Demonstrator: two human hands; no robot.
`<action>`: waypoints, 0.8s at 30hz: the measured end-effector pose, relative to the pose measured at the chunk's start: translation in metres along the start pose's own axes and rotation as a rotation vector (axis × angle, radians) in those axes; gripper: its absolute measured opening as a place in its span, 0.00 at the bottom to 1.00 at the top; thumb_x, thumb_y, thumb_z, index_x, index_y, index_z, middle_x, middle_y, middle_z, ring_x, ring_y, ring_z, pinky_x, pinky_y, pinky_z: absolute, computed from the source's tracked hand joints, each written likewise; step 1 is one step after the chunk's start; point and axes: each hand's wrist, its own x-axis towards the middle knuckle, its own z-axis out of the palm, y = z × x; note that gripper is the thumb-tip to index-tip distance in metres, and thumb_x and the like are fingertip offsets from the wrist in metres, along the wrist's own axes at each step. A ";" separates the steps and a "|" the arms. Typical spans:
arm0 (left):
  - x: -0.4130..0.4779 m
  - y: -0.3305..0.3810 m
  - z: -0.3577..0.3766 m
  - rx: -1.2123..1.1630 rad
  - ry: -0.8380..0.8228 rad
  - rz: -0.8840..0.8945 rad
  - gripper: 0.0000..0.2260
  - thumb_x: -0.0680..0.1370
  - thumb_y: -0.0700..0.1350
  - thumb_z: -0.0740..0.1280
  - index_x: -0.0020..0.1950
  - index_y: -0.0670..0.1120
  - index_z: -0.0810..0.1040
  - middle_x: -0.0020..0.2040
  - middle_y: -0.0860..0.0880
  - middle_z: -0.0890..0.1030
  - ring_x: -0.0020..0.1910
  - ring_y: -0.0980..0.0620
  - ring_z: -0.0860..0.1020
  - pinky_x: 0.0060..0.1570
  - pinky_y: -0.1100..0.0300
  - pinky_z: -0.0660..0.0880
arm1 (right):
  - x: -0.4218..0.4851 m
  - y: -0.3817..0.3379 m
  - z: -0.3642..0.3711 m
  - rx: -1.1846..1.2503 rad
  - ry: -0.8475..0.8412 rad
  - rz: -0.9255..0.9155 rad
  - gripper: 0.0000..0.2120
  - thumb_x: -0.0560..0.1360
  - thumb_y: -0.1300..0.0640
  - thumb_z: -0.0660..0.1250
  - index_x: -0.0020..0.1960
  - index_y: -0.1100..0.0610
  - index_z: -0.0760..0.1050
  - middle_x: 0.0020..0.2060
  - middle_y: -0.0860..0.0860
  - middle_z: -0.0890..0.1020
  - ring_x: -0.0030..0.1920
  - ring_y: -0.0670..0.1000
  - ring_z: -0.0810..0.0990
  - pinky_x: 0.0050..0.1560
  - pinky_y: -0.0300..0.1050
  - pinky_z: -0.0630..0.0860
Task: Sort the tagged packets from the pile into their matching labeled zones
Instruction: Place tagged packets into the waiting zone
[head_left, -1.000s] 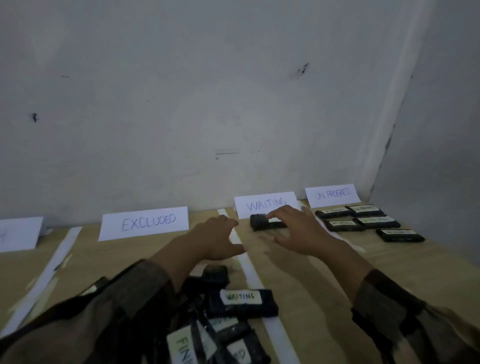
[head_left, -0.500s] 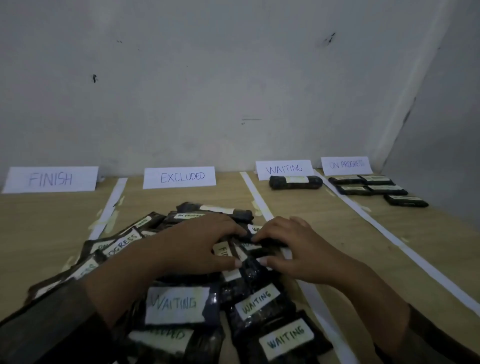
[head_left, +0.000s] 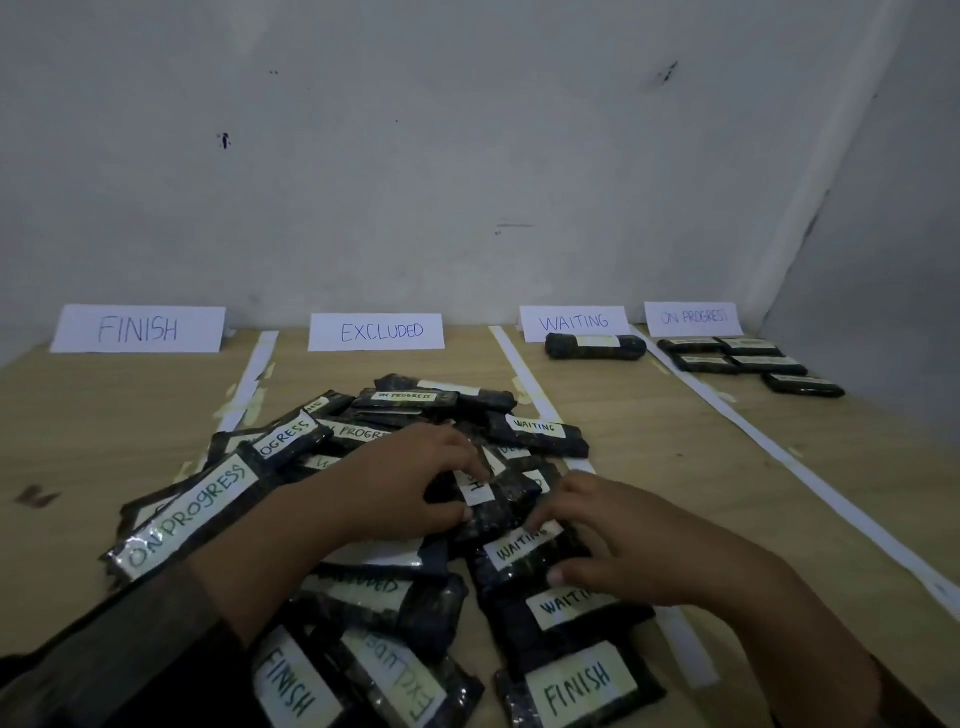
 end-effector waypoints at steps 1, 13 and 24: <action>-0.001 0.001 0.002 -0.008 0.017 0.000 0.16 0.76 0.52 0.66 0.65 0.59 0.73 0.68 0.58 0.69 0.68 0.58 0.64 0.66 0.59 0.64 | -0.006 0.000 0.001 -0.022 -0.031 0.015 0.20 0.72 0.42 0.68 0.63 0.40 0.70 0.58 0.38 0.67 0.58 0.42 0.71 0.58 0.42 0.71; 0.000 0.050 0.015 0.093 0.038 0.116 0.20 0.74 0.63 0.64 0.64 0.60 0.72 0.56 0.59 0.77 0.58 0.58 0.71 0.60 0.54 0.63 | -0.020 0.012 0.020 0.231 0.002 0.089 0.27 0.65 0.43 0.75 0.62 0.36 0.70 0.51 0.37 0.67 0.52 0.38 0.70 0.51 0.35 0.71; 0.004 0.053 0.022 0.064 -0.047 0.036 0.18 0.72 0.65 0.66 0.54 0.54 0.79 0.45 0.55 0.79 0.43 0.57 0.73 0.45 0.60 0.66 | -0.013 0.024 0.024 0.447 0.385 0.015 0.14 0.60 0.53 0.79 0.42 0.41 0.80 0.44 0.40 0.71 0.47 0.43 0.74 0.45 0.33 0.72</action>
